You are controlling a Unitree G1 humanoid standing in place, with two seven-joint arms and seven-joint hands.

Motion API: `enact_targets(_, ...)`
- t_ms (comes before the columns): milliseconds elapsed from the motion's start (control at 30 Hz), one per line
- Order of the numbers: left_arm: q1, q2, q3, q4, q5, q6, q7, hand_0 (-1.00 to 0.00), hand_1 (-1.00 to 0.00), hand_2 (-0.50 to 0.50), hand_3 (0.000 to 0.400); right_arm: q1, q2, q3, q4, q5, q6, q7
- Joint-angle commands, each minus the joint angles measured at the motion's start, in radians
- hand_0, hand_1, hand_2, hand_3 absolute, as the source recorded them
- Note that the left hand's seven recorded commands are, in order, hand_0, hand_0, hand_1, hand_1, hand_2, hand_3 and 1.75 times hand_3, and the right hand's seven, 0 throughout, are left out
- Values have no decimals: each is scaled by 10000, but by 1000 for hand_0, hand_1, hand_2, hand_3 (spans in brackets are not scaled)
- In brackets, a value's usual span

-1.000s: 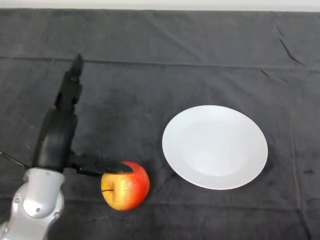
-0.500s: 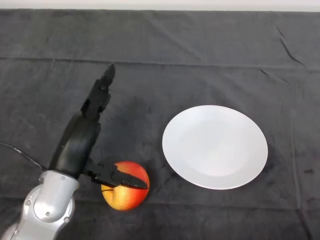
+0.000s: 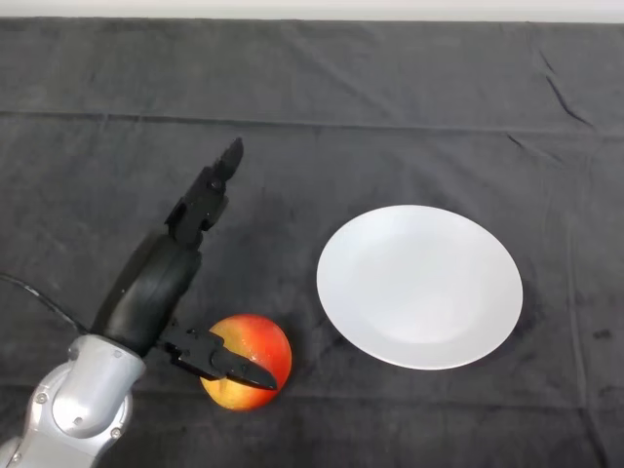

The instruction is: Move the apple to the plate

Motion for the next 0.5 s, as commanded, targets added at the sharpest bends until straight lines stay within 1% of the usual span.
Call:
enact_targets(33, 420, 524, -325, 53, 227, -233, -187, 0, 0, 0, 0, -26, -111, -85, -178, -71, 17, -111)
enact_targets(333, 457, 618, -487, 539, 518, -256, -548, 0, 0, 0, 0, -27, -113, -83, -174, -68, 18, -110)
enact_targets(500, 419, 693, -621, 1042, 685, -451, -782, 0, 0, 0, 0, -27, -114, -83, -172, -67, 18, -108)
